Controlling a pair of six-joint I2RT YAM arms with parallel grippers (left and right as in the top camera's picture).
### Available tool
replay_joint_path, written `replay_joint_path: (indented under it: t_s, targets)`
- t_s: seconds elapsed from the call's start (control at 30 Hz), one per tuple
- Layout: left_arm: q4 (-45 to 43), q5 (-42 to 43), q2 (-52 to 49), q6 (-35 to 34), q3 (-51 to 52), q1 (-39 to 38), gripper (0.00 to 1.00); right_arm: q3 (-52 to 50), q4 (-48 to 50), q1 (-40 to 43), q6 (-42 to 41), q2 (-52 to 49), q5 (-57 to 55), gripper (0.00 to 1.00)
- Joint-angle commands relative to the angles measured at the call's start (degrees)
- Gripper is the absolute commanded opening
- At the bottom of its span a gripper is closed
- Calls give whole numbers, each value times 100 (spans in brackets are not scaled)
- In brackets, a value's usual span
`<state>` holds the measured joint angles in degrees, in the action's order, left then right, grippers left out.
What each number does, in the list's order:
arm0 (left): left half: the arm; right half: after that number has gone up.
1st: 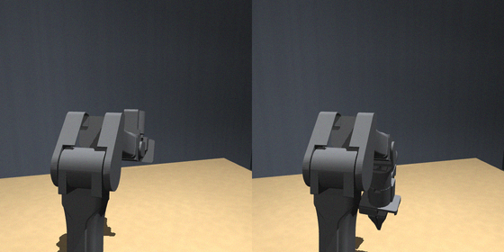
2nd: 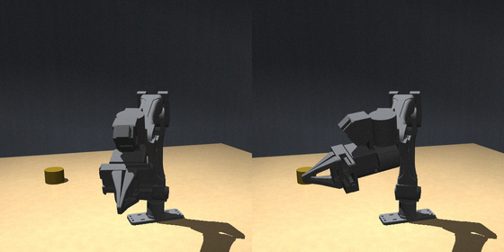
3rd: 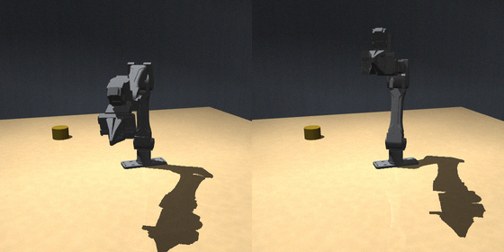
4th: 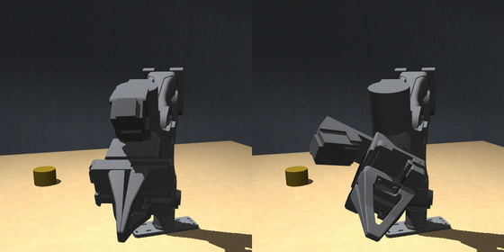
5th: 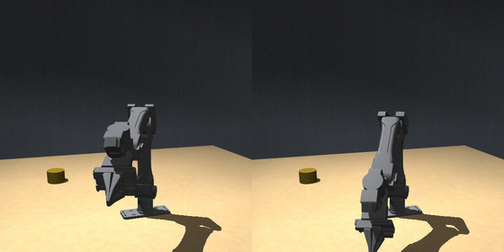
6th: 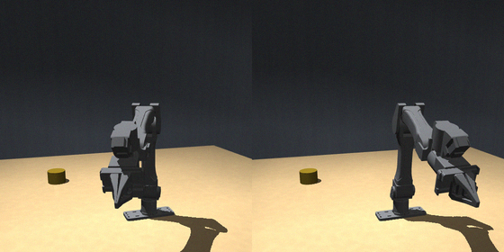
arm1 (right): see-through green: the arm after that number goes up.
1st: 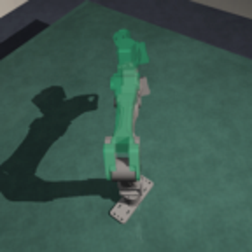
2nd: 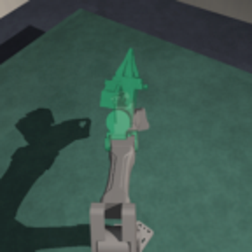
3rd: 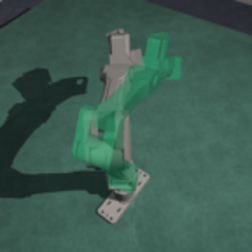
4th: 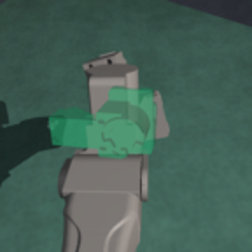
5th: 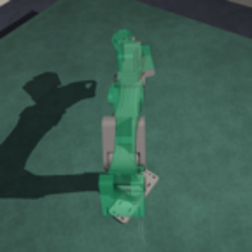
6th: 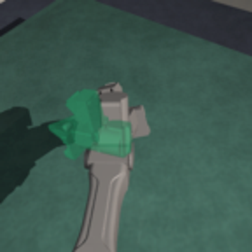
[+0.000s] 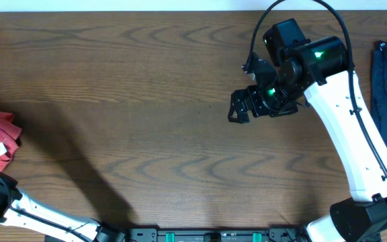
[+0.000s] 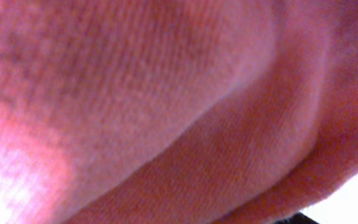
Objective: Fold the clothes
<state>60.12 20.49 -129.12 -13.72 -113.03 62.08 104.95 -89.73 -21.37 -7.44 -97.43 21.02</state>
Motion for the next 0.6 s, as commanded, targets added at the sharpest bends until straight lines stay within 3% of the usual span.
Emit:
replay_joint_path:
  t_s: [0.0, 0.27, 0.4, 0.57]
  targets:
    - [-160, -11, -31, 31, -76, 155, 59, 26, -7, -83, -197, -22, 42, 99]
    - [4, 101, -610, 33, -76, 289, 63, 26, -107, -83, -238, -22, 42, 99]
    - [-101, 1126, -835, 33, -76, 345, 65, 26, -164, -83, -280, -22, 39, 99]
    - [-201, 1491, -734, 35, -96, 352, 56, 26, -201, -83, -282, -22, 39, 99]
